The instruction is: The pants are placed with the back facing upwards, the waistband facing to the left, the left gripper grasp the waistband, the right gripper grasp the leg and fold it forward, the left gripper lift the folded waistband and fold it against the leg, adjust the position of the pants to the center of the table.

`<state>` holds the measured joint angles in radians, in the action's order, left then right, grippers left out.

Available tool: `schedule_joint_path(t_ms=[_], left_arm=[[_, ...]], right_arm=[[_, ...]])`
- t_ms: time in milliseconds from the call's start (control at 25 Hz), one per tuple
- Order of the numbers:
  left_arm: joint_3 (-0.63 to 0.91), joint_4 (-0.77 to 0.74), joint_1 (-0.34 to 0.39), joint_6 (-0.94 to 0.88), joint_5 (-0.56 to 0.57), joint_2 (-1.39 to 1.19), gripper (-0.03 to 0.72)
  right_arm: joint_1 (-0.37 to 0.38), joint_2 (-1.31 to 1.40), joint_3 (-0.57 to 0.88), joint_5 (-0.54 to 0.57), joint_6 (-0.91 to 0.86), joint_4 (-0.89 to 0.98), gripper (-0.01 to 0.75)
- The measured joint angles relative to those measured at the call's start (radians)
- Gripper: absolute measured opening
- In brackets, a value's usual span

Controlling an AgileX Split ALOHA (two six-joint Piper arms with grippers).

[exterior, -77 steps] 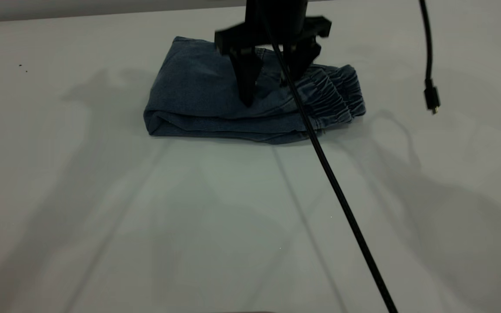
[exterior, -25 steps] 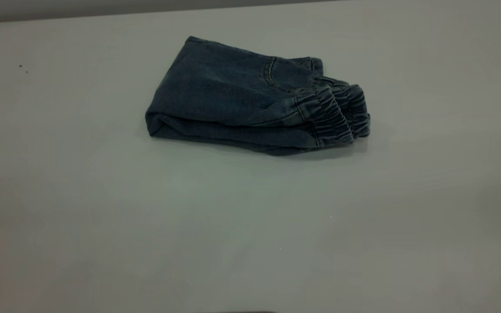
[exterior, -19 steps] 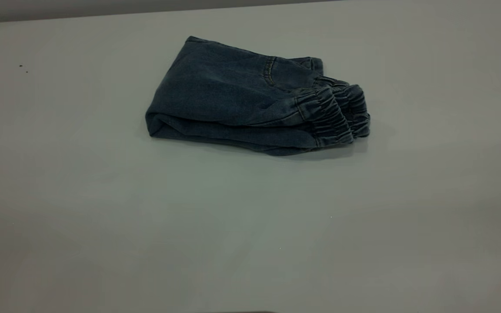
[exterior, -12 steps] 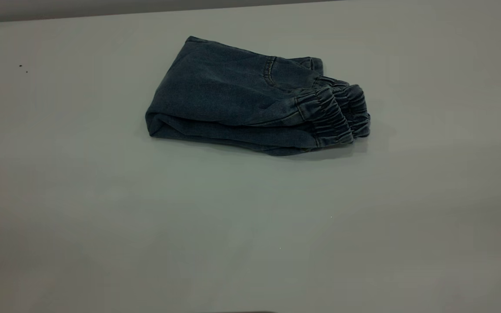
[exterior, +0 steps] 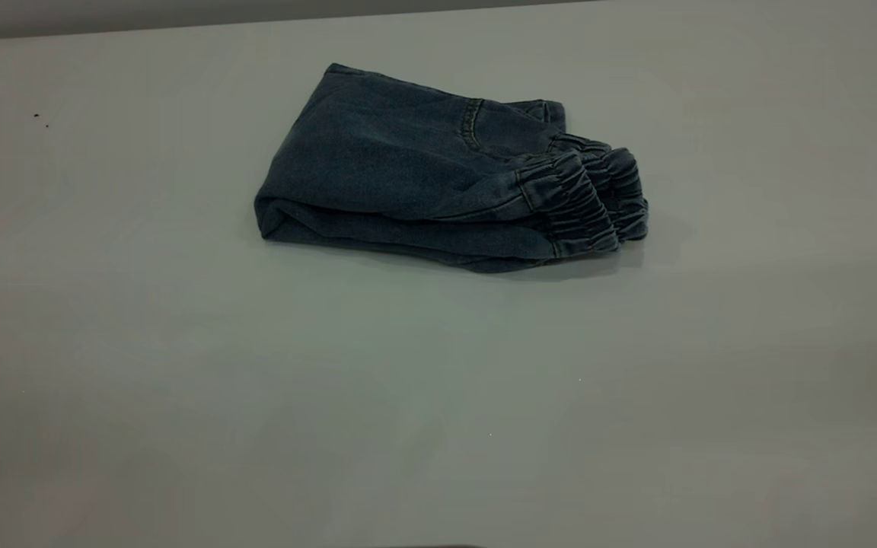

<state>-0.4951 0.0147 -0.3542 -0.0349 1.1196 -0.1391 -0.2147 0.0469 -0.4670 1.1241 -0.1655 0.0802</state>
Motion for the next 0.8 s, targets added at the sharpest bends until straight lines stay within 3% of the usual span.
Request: schedule_joint_path(t_ms=[160,400,560,800], left_arm=[[0.0,0.001,0.135,0.0,0.001,0.01,0.591],[0.0,0.001,0.334,0.0,0.001,0.122,0.591],[0.0,0.001,0.396,0.0,0.012,0.158,0.591],[0.0,0.001,0.407,0.0,0.014,0.158,0.591]], right_arm=[[0.138,-0.057,0.0,0.005,0.0,0.0,0.468],[0.153,-0.058,0.0,0.006,0.0,0.002,0.468],[0.153,-0.058,0.0,0.006,0.0,0.003,0.468],[0.153,-0.058,0.0,0.006,0.0,0.003,0.468]])
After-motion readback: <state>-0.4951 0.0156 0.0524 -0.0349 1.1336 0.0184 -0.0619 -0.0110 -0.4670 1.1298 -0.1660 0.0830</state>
